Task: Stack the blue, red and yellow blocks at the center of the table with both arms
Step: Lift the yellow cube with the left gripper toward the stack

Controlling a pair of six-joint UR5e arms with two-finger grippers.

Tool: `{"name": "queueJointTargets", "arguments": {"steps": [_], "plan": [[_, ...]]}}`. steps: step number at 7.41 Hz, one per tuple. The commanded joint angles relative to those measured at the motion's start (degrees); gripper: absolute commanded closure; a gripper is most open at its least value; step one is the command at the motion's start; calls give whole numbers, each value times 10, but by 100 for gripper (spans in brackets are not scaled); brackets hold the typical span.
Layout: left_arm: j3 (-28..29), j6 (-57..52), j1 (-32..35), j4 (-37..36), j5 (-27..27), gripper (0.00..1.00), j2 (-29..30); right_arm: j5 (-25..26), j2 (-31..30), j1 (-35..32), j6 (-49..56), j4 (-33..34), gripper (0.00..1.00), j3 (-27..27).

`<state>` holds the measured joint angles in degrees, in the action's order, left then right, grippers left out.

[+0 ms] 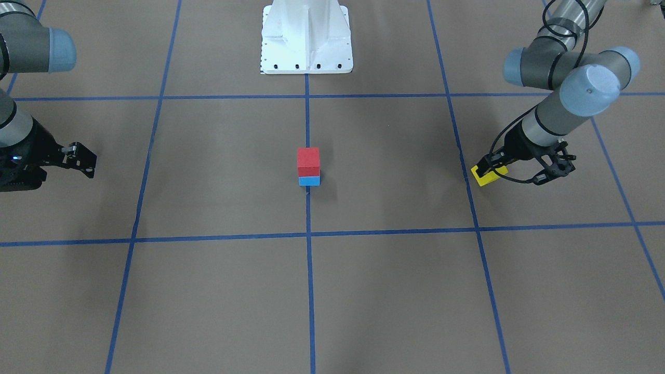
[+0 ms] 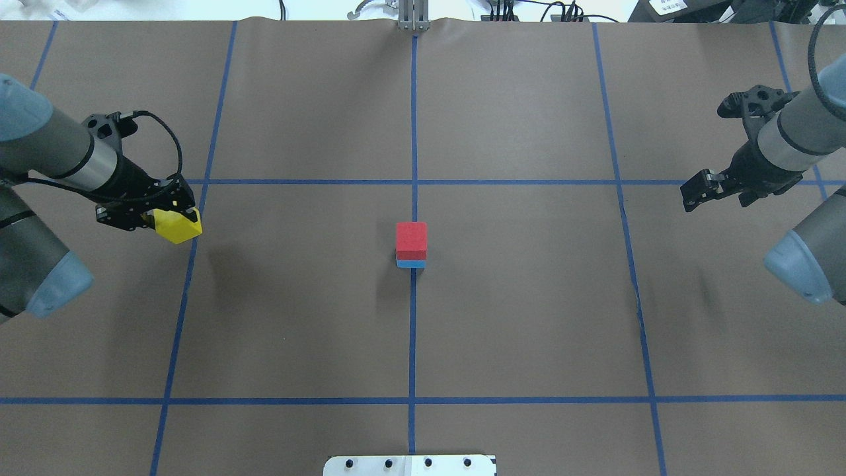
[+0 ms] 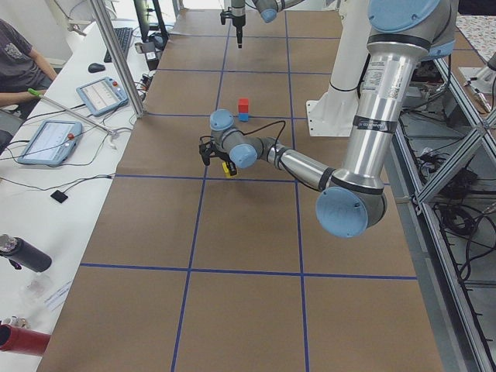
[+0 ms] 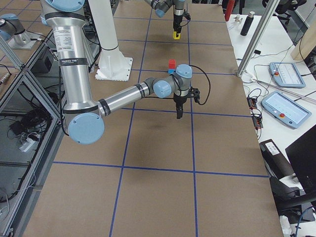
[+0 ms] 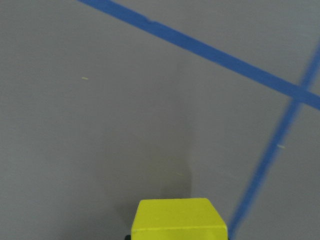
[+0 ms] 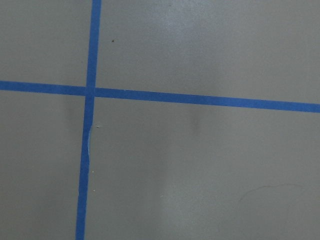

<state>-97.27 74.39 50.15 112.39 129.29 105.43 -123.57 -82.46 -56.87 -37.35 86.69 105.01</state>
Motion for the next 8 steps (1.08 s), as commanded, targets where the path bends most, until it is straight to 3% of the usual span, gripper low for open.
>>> {"name": "queueJointTargets", "arguments": {"steps": [1,2,3,6,8], "plan": [[1,-17,-26,-67,-2,100,125,1,-1,0,0,0,0,-1],[-4,-71,-42,-199,-38,100,207,1,-1,0,0,-10,0,-3],[-5,-78,-82,-261,-106,100,258,0,-2,-1,0,-14,0,-2],[27,-45,-160,-321,-178,100,359,0,-5,-1,1,-14,0,-6],[105,-43,-162,-343,-183,100,430,0,-9,-2,10,-15,0,-9]]}}
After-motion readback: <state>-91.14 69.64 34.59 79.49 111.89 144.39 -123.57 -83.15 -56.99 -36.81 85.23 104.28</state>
